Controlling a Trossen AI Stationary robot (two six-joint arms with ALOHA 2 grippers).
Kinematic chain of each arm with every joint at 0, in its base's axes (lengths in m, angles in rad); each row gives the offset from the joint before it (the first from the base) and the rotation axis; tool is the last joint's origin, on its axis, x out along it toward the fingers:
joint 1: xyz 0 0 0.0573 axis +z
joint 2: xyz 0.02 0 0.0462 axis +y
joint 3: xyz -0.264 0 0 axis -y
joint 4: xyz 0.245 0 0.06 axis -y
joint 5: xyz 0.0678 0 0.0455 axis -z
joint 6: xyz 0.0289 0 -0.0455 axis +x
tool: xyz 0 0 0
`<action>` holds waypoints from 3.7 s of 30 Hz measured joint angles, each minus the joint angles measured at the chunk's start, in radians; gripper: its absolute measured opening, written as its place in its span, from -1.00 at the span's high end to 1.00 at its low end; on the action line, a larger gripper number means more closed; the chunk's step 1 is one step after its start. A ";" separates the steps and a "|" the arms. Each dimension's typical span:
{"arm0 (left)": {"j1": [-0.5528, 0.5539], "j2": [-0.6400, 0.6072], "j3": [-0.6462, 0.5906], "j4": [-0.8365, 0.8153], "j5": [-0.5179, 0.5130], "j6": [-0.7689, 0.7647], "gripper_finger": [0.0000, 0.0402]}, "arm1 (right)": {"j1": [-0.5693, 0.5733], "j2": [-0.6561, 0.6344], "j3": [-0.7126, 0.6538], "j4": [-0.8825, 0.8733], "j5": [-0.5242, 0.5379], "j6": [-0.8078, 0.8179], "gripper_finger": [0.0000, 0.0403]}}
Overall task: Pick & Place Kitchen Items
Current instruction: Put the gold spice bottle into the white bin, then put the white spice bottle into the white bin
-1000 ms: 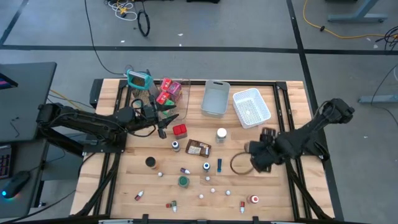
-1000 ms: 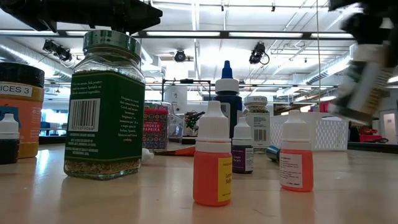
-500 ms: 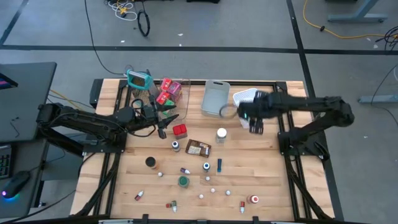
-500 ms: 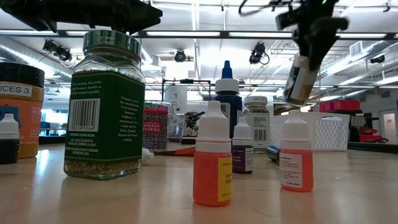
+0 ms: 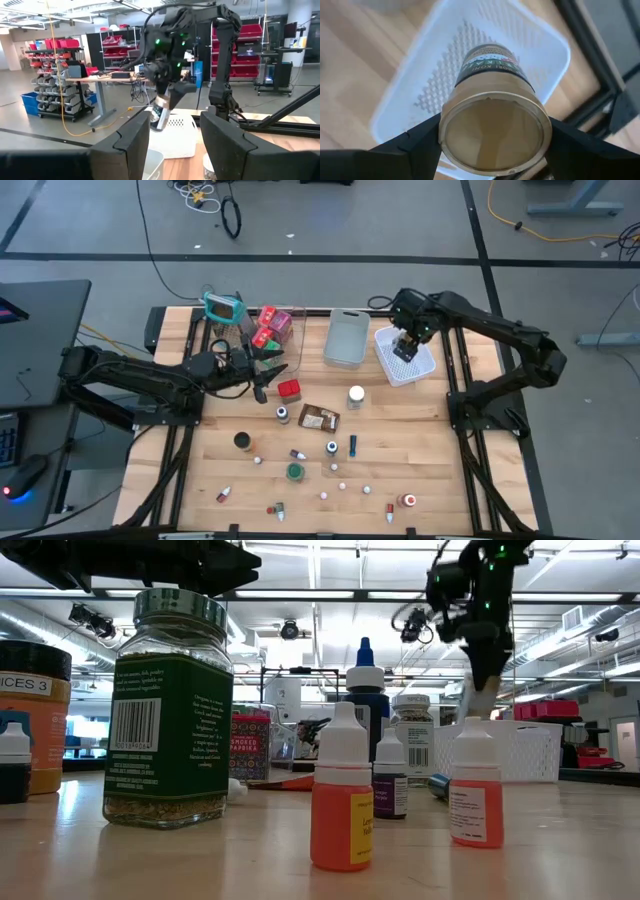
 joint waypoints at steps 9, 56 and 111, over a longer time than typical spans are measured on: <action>0.000 0.000 0.000 -0.001 0.000 -0.001 0.09 | -0.109 0.110 -0.067 0.115 -0.014 -0.003 -0.49; 0.000 0.000 0.000 -0.066 -0.001 -0.107 0.09 | 0.123 0.175 0.135 0.087 -0.282 0.009 -0.74; -0.004 0.000 0.000 -0.163 -0.002 -0.178 0.09 | 0.724 -0.149 -0.686 1.471 0.043 -0.096 -0.74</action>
